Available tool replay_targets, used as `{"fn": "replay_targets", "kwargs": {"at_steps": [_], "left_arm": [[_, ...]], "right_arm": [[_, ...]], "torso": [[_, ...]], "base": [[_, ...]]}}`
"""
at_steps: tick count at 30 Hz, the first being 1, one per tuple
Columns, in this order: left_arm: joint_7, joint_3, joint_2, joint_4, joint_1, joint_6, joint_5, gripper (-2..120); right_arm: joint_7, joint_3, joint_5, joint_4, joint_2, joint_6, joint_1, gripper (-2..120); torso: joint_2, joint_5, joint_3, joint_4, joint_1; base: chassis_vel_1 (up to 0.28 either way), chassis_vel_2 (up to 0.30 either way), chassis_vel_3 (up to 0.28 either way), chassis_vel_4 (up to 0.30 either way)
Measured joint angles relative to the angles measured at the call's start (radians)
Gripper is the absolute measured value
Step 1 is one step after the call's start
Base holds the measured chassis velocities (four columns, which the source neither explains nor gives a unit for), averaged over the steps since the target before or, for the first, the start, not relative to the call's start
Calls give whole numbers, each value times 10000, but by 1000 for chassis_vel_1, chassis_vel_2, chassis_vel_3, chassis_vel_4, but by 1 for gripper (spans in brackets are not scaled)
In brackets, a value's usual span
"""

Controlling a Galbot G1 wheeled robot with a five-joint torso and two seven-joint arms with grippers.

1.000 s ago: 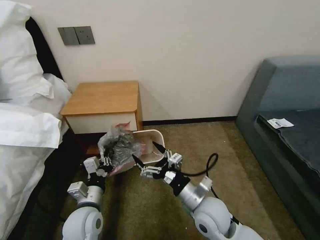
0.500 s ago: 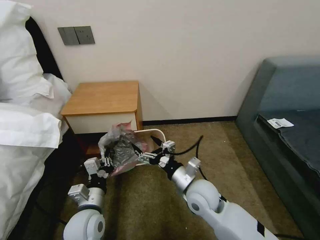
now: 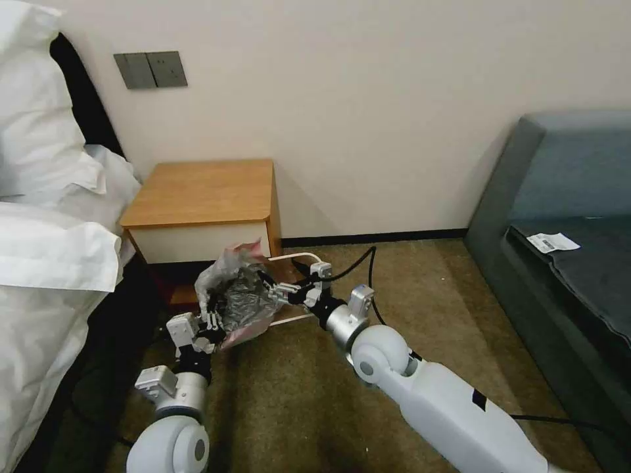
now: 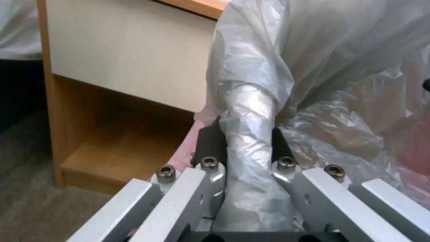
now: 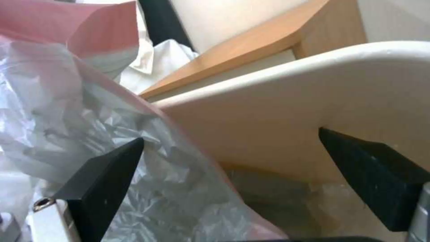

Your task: Pick up the garbage bag from the table and place it over the trash can.

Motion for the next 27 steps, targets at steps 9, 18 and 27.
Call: {"fn": "replay_targets", "kwargs": {"at_steps": [9,18,27], "left_arm": [[-19,-14,-8,114,-82,-5,-12,7],[-34,-4,17,125,-86,-10,-13,7],[-44,18,-4,149,-143,-10,-19,7]], "right_arm": [[29,-83,121,360,-66,-256,-290,100],[-23,-109,12,384,-39,-245,-394,87],[-44,-87,-215,479,-41,-172,-559,44]], "torso": [[0,0,0,0,0],[0,0,0,-1,0],[0,0,0,-1,0]], "base": [[0,0,0,0],[0,0,0,0],[0,0,0,0]]}}
